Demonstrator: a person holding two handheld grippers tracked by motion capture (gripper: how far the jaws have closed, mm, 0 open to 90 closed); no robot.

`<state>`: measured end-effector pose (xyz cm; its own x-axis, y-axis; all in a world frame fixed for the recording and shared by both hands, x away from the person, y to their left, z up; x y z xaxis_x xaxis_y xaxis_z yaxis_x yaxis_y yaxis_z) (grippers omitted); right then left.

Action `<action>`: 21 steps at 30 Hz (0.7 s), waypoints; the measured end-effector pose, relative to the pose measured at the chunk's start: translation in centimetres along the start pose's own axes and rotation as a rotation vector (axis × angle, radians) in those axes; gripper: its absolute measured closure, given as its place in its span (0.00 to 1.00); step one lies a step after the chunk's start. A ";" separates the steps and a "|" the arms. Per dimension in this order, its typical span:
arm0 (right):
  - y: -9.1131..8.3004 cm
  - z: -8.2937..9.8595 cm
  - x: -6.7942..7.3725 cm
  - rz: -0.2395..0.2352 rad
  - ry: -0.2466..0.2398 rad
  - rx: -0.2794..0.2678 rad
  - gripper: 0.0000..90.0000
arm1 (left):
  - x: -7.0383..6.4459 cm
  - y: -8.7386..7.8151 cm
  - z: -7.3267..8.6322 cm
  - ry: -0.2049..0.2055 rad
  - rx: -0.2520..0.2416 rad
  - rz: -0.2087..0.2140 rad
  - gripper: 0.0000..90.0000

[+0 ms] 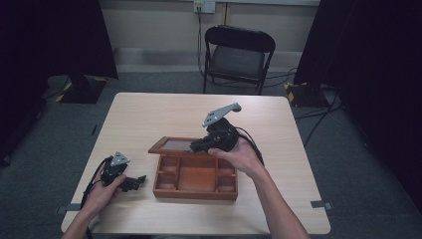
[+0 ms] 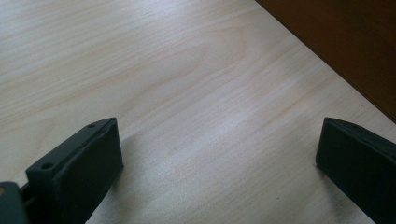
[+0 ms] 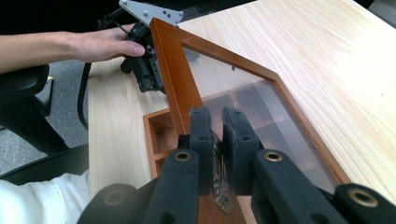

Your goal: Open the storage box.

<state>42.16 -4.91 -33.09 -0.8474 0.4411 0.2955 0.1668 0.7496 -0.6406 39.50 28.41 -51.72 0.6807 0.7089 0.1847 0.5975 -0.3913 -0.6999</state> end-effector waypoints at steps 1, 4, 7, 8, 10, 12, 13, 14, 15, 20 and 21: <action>0.0 0.0 0.0 0.000 0.000 0.000 0.93 | 0.0 0.0 0.0 0.000 0.000 0.000 0.00; 0.0 0.0 0.0 0.001 -0.001 0.000 0.93 | 0.0 0.0 0.0 0.000 0.000 0.000 0.00; 0.0 0.0 0.0 0.000 0.000 -0.001 0.92 | 0.0 0.0 0.0 0.000 0.000 0.000 0.00; 0.0 0.0 0.0 0.000 -0.004 0.001 0.92 | 0.0 0.0 0.0 0.000 0.000 0.000 0.00; 0.0 0.0 0.0 -0.001 -0.003 0.000 0.93 | 0.0 0.0 0.0 0.002 0.001 0.000 0.00; 0.0 0.0 0.0 0.000 -0.002 0.001 0.93 | 0.0 0.0 0.0 0.000 0.000 0.000 0.00; 0.0 0.0 0.0 0.001 -0.001 0.000 0.93 | 0.0 0.0 0.0 0.000 0.000 0.000 0.00; 0.0 0.0 0.0 0.001 -0.001 0.000 0.93 | 0.0 0.0 0.0 0.002 0.001 0.000 0.00; 0.0 0.0 0.0 -0.001 -0.003 0.001 0.93 | 0.0 0.0 0.0 0.003 0.002 0.000 0.00; 0.0 0.0 0.0 -0.001 -0.005 0.003 0.93 | 0.0 0.0 0.0 0.005 0.003 0.001 0.00; 0.0 0.0 0.0 -0.001 -0.005 0.003 0.93 | 0.0 0.0 0.0 0.000 0.000 0.000 0.00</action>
<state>42.15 -4.90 -33.14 -0.8500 0.4380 0.2926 0.1646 0.7485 -0.6424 39.50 28.40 -51.72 0.6806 0.7090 0.1845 0.5974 -0.3913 -0.7000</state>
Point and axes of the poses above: each handheld gripper's, and its own axes: y roughly forward along the jaws, z roughly out of its underside, x roughly to its left, the point moved 2 cm from there along y, roughly forward along the jaws, and after that the axes turned 15 degrees about y, right-handed, at the moved point
